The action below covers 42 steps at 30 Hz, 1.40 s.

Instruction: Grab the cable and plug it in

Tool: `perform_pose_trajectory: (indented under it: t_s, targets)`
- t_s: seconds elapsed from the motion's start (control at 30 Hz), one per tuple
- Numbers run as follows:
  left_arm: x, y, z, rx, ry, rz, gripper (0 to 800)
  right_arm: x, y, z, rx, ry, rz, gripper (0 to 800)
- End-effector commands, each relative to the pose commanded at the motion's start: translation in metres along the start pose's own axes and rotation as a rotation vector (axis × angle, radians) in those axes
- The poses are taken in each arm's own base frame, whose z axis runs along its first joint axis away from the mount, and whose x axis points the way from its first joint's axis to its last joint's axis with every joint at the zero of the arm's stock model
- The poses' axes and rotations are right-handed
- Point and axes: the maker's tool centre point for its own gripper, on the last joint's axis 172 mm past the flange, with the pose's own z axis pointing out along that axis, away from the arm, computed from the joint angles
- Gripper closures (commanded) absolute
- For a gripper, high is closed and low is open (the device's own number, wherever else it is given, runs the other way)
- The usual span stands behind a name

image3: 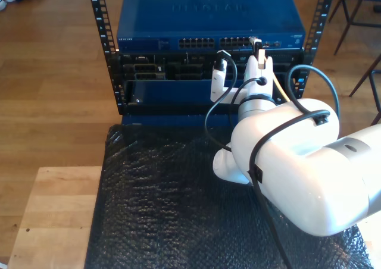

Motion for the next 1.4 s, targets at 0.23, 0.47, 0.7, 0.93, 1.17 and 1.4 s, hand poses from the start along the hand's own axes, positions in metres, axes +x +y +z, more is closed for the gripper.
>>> perform_pose_trajectory:
  t_s: [0.23,0.47,0.7,0.93,1.17,1.4]
  targets:
    - [0.0,0.0,0.0,0.0,0.0,0.0,0,0.001,0.0,0.001,0.002,0.002,0.001,800]
    - [0.0,0.0,0.0,0.0,0.0,0.0,0,0.004,0.002,0.002,0.001,0.008,0.005,800]
    - [0.0,0.0,0.0,0.0,-0.002,0.0,0,0.005,0.002,0.003,0.001,0.008,0.006,800]
    - [0.0,0.0,0.0,0.0,-0.002,0.0,0,0.007,-0.004,0.002,0.006,0.011,0.003,800]
    - [0.0,0.0,0.0,0.0,0.0,0.0,0,0.009,-0.005,0.006,0.01,0.014,0.008,800]
    - [0.0,0.0,0.0,0.0,0.0,0.0,0,0.011,-0.004,0.007,0.006,0.015,0.01,800]
